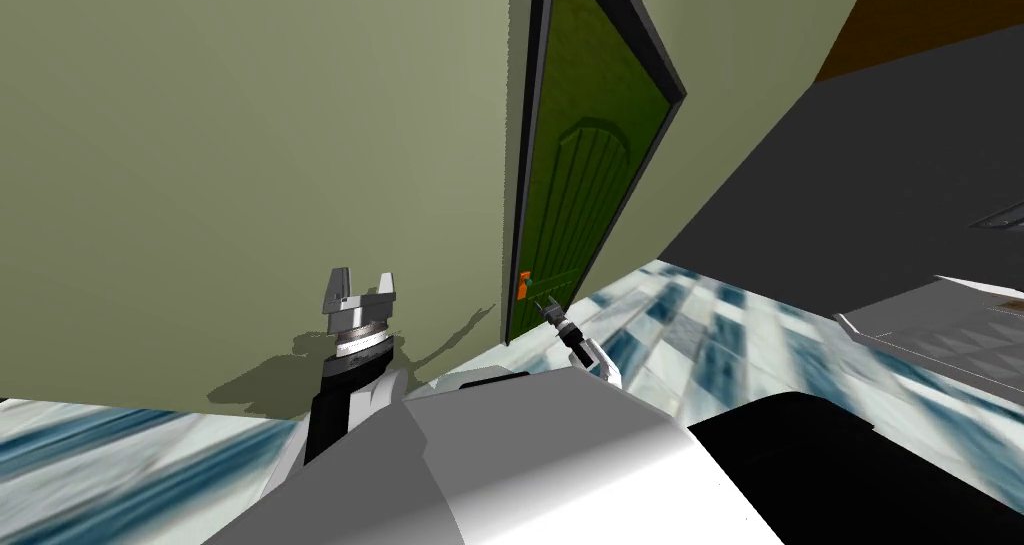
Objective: Pull the door open
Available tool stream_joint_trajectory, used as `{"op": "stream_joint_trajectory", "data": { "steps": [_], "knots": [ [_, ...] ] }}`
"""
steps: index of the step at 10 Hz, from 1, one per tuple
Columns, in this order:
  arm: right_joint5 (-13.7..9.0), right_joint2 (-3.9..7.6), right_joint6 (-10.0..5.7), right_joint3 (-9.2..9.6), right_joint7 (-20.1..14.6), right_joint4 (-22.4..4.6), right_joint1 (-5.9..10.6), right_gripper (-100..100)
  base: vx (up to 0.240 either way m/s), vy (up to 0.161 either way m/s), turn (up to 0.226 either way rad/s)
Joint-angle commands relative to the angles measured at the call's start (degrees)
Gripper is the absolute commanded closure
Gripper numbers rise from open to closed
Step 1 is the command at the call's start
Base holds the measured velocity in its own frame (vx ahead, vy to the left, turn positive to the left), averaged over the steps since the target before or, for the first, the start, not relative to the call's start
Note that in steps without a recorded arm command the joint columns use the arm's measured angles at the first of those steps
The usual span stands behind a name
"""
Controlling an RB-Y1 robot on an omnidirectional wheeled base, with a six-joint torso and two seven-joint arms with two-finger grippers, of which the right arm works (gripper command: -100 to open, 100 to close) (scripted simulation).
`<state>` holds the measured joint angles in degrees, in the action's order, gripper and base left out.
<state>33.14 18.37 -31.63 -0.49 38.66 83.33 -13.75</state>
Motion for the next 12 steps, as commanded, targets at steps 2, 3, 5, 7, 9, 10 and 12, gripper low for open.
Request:
{"op": "stream_joint_trajectory", "data": {
  "steps": [2, 3, 5, 7, 9, 10, 12],
  "knots": [
    [0.59, 0.13, -0.37, -0.09, 0.99, -1.18, 0.35, -100, 0.053, -0.049, 0.029],
    [-0.10, 0.72, -0.92, -1.52, 1.20, -3.14, 1.22, -100, 0.097, 0.089, 0.194],
    [-0.93, 1.35, -1.40, -3.06, 1.19, -5.14, 2.13, -100, 0.165, 0.097, 0.154],
    [-2.05, 2.21, -2.05, -5.15, 1.18, -7.85, 3.36, -100, 0.203, 0.106, 0.197],
    [-2.24, 2.37, -2.32, -5.50, 1.28, -8.84, 3.92, -100, 0.138, 0.077, 0.100],
    [-2.24, 2.37, -2.32, -5.50, 1.28, -8.84, 3.92, 100, -0.004, -0.009, -0.036],
    [-2.24, 2.37, -2.32, -5.50, 1.28, -8.84, 3.92, 100, -0.023, -0.026, 0.007]
  ]
}}
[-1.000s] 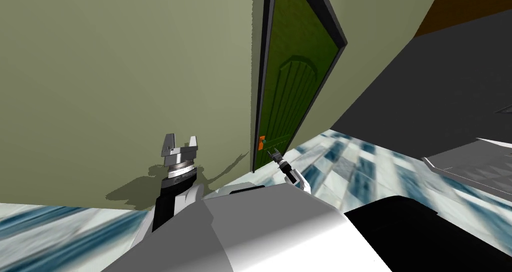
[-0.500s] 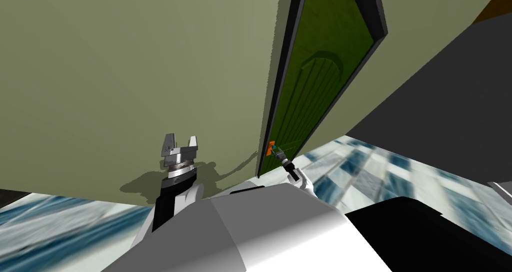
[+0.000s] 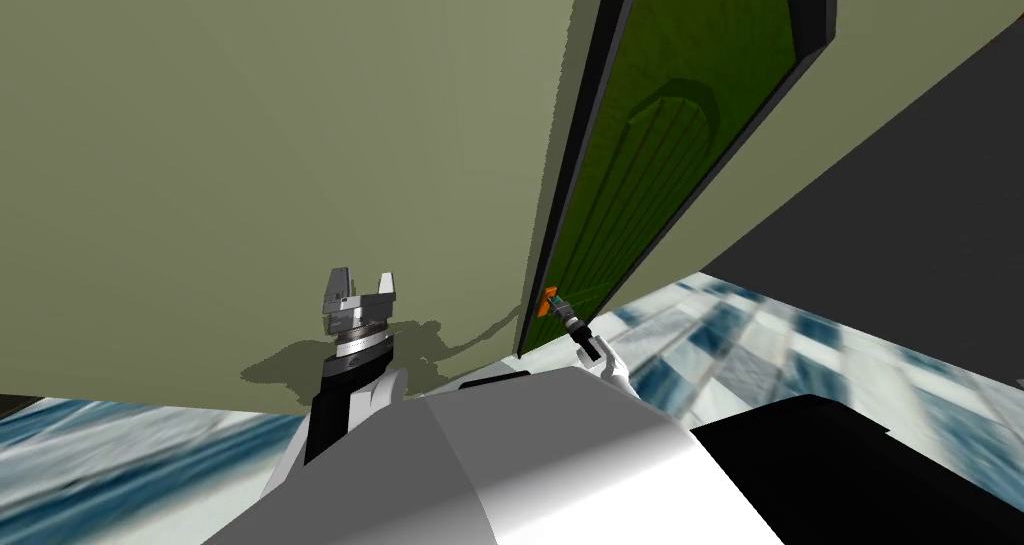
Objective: Pull the door open
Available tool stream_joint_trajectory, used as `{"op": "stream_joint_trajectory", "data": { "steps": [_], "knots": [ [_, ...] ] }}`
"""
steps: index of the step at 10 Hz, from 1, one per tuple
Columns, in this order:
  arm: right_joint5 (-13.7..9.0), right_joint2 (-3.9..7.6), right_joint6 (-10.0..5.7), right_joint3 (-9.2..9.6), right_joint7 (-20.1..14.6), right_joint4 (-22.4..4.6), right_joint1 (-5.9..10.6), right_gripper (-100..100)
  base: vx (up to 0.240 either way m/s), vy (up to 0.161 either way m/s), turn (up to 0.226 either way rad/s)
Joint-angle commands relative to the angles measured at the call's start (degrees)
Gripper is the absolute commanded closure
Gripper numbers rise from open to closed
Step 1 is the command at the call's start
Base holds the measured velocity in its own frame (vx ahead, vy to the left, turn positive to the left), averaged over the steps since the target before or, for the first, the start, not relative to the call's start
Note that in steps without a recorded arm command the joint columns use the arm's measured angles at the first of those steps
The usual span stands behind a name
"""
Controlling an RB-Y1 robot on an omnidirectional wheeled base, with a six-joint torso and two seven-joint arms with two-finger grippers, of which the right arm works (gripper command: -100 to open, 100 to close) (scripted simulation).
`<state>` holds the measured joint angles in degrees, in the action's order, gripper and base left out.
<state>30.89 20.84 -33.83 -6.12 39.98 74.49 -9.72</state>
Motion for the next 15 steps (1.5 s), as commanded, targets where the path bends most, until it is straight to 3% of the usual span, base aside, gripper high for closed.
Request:
{"op": "stream_joint_trajectory", "data": {
  "steps": [1, 3, 4, 6, 15],
  "knots": [
    [0.01, -0.10, -0.11, 0.14, -0.04, 0.00, -0.11, 100, -0.020, -0.007, 0.003],
    [0.01, -0.10, -0.11, 0.14, -0.04, 0.00, -0.11, 100, -0.006, 0.000, -0.004],
    [-1.99, -0.19, 0.10, 0.45, -1.59, 0.13, -0.17, 100, -0.062, -0.055, 0.127],
    [-3.80, -0.33, 0.18, 0.79, -3.00, 0.34, -0.20, 100, -0.094, -0.070, 0.118],
    [-17.98, -1.49, 0.77, 3.45, -14.01, 2.04, -0.42, 100, -0.099, -0.072, 0.134]
  ]
}}
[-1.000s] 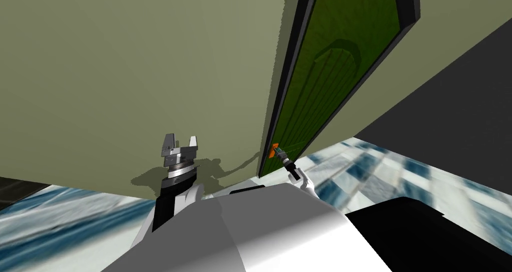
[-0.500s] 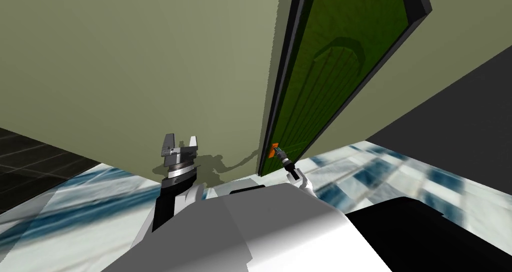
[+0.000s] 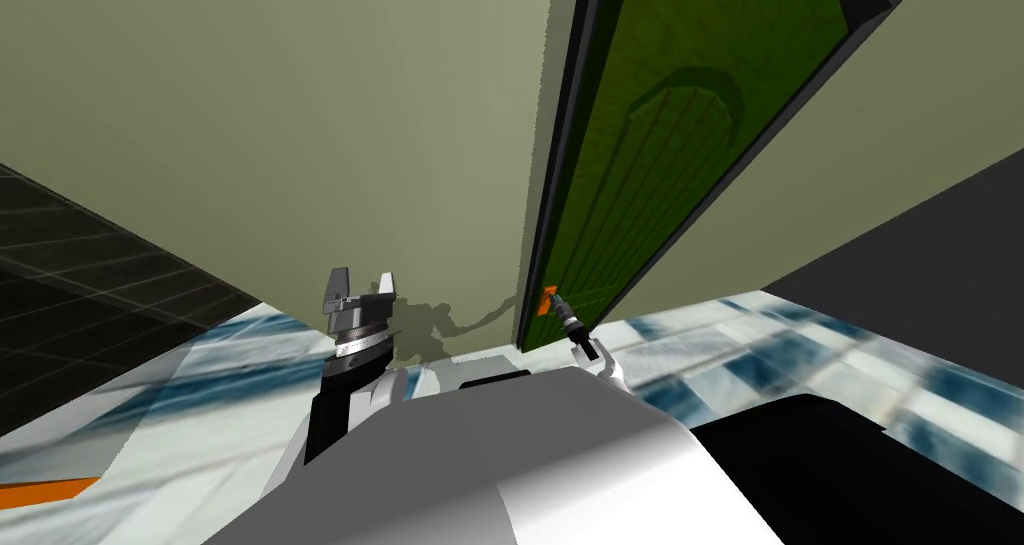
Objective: Pull the door open
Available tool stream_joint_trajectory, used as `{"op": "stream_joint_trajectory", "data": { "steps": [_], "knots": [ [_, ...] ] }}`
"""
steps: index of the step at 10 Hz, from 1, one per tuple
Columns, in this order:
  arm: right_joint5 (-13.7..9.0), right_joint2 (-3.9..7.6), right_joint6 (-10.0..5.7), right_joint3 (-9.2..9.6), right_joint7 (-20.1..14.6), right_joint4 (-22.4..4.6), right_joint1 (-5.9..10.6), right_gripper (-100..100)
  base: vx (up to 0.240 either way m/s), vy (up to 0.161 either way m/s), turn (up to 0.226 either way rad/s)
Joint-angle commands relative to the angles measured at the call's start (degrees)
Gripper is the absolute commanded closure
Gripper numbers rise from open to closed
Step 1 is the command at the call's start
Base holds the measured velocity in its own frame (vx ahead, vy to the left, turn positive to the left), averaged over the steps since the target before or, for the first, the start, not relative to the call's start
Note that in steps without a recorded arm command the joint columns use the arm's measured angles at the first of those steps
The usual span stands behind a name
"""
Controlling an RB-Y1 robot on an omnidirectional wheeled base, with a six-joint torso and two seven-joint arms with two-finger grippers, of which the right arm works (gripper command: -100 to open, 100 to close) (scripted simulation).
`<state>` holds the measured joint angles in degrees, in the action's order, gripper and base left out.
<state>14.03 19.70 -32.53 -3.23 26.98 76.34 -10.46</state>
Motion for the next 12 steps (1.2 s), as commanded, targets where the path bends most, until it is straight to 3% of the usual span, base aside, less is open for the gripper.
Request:
{"op": "stream_joint_trajectory", "data": {
  "steps": [1, 8, 9, 12],
  "knots": [
    [-2.86, -0.51, -0.45, 0.92, -2.49, 0.42, 0.29, 100, -0.087, -0.067, 0.135],
    [-14.62, -1.50, 0.05, 3.21, -11.89, 1.88, 0.10, 100, -0.086, -0.060, 0.126],
    [-15.24, -1.50, 0.05, 3.21, -11.99, 1.88, 0.10, 100, -0.061, -0.040, 0.058],
    [-21.20, -2.05, 0.33, 4.48, -17.05, 2.68, -0.02, 100, -0.081, -0.060, 0.129]
  ]
}}
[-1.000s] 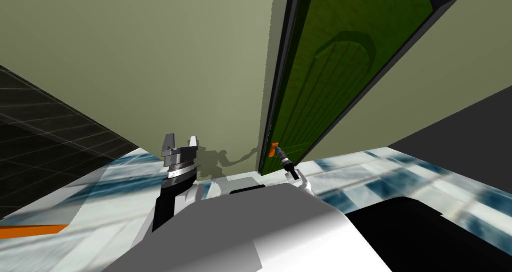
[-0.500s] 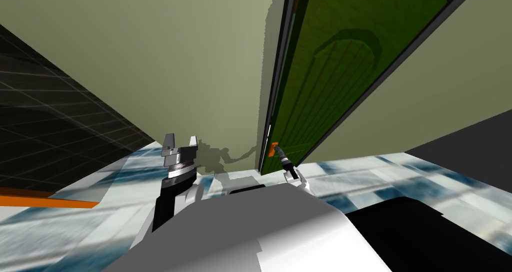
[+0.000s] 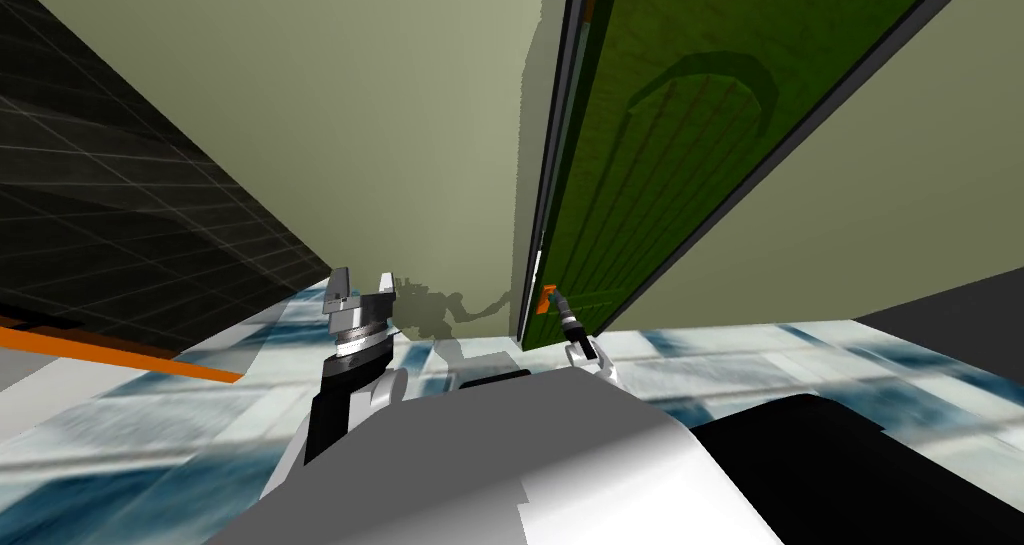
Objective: Pull the door open
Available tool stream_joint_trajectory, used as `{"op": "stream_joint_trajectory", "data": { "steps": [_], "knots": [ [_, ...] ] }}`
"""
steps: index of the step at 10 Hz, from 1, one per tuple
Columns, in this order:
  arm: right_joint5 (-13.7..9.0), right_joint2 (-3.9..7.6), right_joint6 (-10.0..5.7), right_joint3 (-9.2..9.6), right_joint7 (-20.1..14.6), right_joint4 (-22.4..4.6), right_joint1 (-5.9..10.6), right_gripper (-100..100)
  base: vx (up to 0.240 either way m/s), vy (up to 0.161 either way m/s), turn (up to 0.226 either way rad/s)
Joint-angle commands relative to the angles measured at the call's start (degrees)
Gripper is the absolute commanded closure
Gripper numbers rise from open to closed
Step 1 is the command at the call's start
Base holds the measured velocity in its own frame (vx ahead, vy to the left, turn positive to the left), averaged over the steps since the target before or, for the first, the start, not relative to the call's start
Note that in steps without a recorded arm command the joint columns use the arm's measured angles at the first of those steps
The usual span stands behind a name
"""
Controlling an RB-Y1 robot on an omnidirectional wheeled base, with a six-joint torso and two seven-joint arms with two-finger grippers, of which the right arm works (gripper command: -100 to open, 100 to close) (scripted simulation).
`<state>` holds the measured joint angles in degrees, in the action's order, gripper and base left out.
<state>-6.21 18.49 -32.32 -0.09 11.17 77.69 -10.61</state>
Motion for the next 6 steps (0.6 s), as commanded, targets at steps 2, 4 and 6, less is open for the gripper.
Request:
{"op": "stream_joint_trajectory", "data": {
  "steps": [2, 4, 6],
  "knots": [
    [-3.97, -1.02, 0.21, 1.76, -3.14, 1.60, 0.09, 100, -0.070, -0.044, 0.069],
    [-7.69, -1.39, 0.40, 2.63, -6.30, 2.15, 0.01, 100, -0.090, -0.074, 0.153],
    [-10.88, -1.58, 0.50, 3.06, -8.51, 2.42, -0.03, 100, -0.059, -0.038, 0.079]
  ]
}}
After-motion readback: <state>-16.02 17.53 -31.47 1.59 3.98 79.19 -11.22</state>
